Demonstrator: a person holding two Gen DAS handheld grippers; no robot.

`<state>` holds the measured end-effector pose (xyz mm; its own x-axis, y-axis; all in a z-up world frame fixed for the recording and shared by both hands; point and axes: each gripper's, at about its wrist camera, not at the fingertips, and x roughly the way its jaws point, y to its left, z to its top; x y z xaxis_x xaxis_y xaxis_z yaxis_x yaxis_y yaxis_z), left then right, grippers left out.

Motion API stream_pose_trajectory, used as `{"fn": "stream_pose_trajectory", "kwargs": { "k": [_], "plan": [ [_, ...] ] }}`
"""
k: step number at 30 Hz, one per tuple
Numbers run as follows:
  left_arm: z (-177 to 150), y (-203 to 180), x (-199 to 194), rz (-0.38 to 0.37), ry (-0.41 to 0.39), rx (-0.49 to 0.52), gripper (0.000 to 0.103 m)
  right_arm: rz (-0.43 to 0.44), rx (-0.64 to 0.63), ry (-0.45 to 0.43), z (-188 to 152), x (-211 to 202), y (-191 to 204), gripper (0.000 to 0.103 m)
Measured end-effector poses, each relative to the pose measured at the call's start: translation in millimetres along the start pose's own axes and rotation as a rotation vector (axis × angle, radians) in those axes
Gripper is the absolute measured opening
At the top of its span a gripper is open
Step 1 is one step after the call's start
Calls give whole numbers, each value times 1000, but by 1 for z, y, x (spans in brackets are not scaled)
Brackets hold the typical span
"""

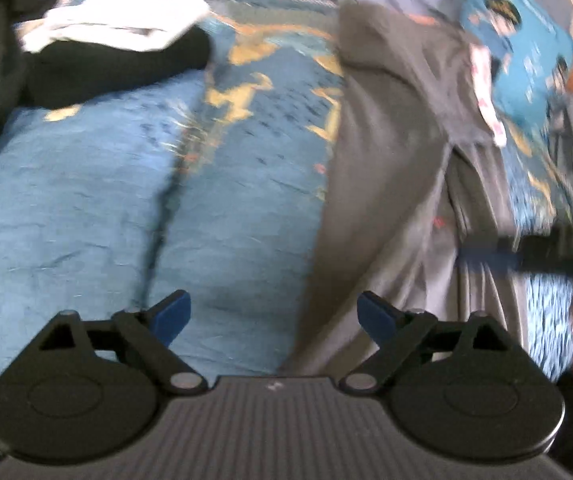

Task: Fold clothes
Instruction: 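Open both grippers to release the pink strips over the shirt, then grasp the grey shirt with the right gripper and lift it to shake out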

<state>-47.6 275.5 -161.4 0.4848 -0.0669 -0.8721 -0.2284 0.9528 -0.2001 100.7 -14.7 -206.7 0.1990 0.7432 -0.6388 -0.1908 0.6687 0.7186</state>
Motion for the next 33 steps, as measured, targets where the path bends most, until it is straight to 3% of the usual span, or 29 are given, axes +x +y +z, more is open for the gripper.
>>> {"fn": "stream_pose_trajectory", "kwargs": {
  "k": [2, 6, 7, 8, 9, 11, 13, 21, 27, 29, 31, 33],
  "plan": [
    [2, 13, -11, -58, -28, -57, 99, 13, 0, 36, -16, 11, 6, 53],
    [2, 20, -25, -80, -64, -77, 101, 23, 7, 52, -32, 21, 16, 50],
    [1, 21, -25, -83, -62, -81, 102, 24, 11, 47, -34, 21, 19, 40],
    [0, 22, -25, -88, -59, -84, 101, 24, 14, 42, -35, 22, 21, 21],
    [-1, 23, -25, -94, -56, -87, 101, 25, 17, 37, -37, 23, 23, 13],
    [-1, 22, -25, -96, -56, -89, 101, 25, 24, 26, -40, 24, 28, 4],
    [-2, 22, -26, -106, -62, -87, 102, 32, 11, 16, -42, 18, 31, 2],
    [-6, 12, -23, -98, -36, -64, 102, 16, 1, -48, -43, -45, 14, 1],
    [-13, -6, -25, -109, -28, -16, 102, -107, 53, -1, -53, -63, -28, 6],
    [-16, -12, -25, -108, -21, -2, 102, -127, 59, -2, -60, -65, -34, 11],
    [-20, -16, -26, -97, -19, 16, 102, -58, 51, -3, -67, -68, -28, 14],
    [-24, -17, -25, -83, -6, 18, 102, 7, 16, 16, -73, -68, -15, 32]
  ]
}}
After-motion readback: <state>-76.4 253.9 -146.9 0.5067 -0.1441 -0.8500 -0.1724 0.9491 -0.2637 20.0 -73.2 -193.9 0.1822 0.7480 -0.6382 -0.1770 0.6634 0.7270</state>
